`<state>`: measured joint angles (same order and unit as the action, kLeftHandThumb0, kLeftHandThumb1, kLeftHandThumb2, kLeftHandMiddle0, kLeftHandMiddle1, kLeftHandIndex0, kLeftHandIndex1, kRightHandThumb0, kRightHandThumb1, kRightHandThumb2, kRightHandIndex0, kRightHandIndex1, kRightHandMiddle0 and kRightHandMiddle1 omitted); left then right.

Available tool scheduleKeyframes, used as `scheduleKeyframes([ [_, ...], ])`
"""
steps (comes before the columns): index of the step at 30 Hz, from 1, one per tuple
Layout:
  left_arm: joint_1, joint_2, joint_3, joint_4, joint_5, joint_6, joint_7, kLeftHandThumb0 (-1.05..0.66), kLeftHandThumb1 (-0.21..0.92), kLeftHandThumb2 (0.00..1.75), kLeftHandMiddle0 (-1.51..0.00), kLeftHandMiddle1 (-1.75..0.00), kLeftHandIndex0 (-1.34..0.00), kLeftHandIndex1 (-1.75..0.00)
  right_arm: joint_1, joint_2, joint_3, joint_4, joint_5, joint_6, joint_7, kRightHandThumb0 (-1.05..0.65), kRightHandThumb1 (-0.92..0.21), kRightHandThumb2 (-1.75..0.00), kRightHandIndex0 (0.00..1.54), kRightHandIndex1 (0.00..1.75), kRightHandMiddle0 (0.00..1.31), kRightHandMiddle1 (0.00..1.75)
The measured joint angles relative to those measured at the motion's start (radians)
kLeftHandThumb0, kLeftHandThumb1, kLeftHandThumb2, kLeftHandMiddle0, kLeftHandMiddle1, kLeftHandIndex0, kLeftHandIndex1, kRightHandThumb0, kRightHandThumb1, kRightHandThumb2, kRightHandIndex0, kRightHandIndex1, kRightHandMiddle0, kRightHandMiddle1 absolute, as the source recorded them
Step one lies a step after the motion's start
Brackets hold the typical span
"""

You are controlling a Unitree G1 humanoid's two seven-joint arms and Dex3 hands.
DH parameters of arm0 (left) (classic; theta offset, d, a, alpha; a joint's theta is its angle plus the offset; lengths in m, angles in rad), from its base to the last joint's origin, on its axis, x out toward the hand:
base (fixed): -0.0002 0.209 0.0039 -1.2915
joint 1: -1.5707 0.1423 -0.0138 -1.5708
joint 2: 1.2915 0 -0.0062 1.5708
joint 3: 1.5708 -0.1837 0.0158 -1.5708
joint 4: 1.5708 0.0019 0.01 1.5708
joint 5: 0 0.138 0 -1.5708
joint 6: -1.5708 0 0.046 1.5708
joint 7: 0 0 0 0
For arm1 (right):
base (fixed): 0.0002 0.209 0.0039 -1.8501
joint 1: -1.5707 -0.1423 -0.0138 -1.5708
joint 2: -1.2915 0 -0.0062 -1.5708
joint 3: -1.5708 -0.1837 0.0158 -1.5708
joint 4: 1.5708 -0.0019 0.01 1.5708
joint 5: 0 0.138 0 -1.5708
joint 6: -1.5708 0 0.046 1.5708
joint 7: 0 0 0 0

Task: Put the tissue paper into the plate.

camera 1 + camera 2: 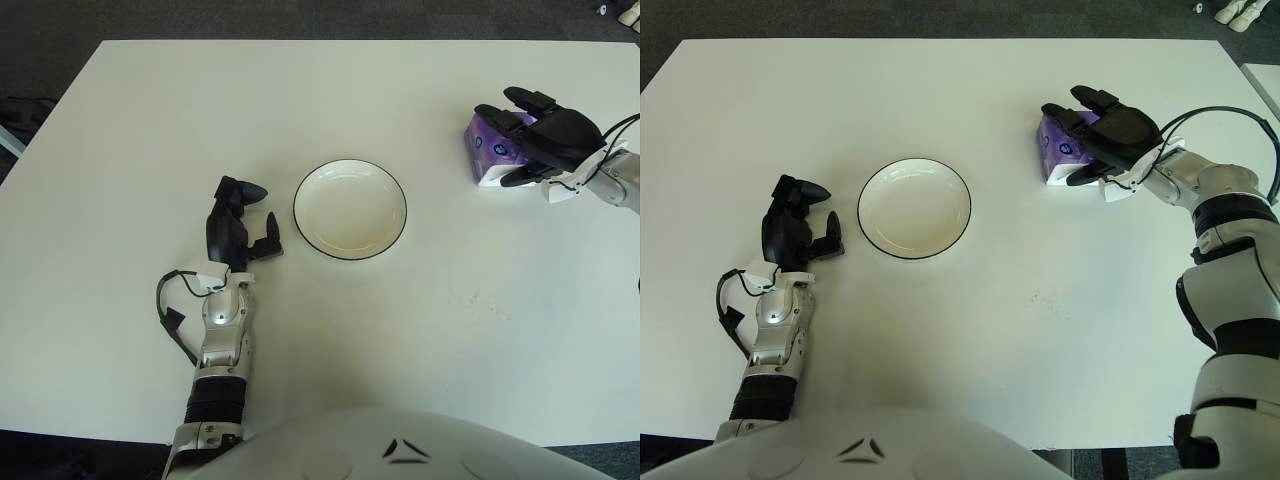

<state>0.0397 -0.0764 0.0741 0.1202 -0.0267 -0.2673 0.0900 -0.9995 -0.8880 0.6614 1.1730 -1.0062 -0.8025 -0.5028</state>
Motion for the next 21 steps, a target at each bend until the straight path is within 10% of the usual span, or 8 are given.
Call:
scheduleKeyframes([
  [21, 0.002, 0.011, 0.001, -0.001, -0.002, -0.003, -0.009, -0.01, 0.24, 1.43, -0.67, -1.75, -0.44, -1.75, 0.018, 0.079, 0.011, 0.087, 0.008, 0.09, 0.034, -1.05, -0.84, -0.13, 0.0, 0.0, 0.0, 0.0],
])
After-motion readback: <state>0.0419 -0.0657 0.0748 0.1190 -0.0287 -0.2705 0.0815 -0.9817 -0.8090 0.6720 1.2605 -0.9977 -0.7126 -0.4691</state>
